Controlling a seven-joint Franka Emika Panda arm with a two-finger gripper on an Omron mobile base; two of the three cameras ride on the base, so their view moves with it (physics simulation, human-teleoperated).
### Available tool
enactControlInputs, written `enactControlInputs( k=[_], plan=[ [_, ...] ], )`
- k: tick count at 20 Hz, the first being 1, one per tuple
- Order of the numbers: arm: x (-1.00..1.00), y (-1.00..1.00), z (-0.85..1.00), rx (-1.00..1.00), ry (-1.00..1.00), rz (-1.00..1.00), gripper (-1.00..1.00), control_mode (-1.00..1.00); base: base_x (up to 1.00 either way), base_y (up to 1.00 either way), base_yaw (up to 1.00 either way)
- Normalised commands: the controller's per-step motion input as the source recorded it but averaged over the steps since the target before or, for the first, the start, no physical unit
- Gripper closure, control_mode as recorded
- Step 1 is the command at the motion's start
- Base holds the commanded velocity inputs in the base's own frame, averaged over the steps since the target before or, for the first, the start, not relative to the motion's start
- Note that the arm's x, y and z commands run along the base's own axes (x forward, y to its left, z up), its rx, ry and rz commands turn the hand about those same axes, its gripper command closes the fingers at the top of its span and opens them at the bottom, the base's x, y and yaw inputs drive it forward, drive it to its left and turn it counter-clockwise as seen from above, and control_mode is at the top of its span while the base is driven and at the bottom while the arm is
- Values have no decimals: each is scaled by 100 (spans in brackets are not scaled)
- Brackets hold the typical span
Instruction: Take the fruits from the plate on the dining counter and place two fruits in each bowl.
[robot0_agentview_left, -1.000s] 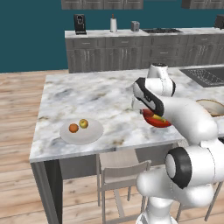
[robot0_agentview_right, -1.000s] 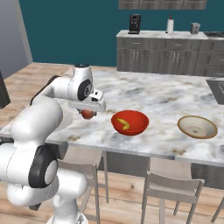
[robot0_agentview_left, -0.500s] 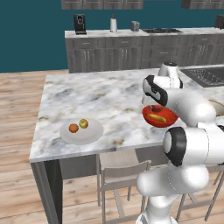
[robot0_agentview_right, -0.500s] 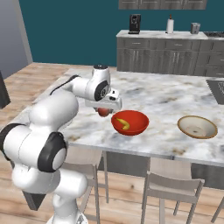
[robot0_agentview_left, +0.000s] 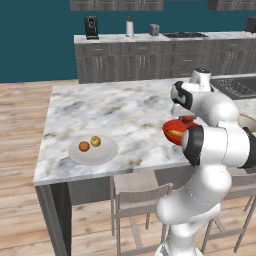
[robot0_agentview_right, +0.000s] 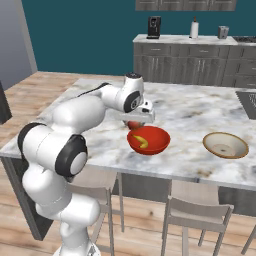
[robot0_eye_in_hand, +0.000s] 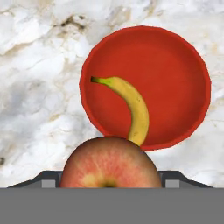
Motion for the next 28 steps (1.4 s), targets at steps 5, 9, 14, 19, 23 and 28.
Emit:
enactControlInputs(
  k=[5, 9, 14, 19, 23, 28],
  plan=[
    [20, -33, -42, -1, 0, 0, 100, -100, 0, 0, 0],
    [27, -13, -58, -4, 0, 0, 100, -100, 0, 0, 0],
    [36, 0, -33, -1, 0, 0, 100, -100, 0, 0, 0],
    [13, -2, -21, 0, 0, 0, 100, -100, 0, 0, 0],
    [0, -9, -28, 0, 0, 0, 100, -100, 0, 0, 0],
    [0, -7, -30, 0, 0, 0, 100, -100, 0, 0, 0]
  ],
)
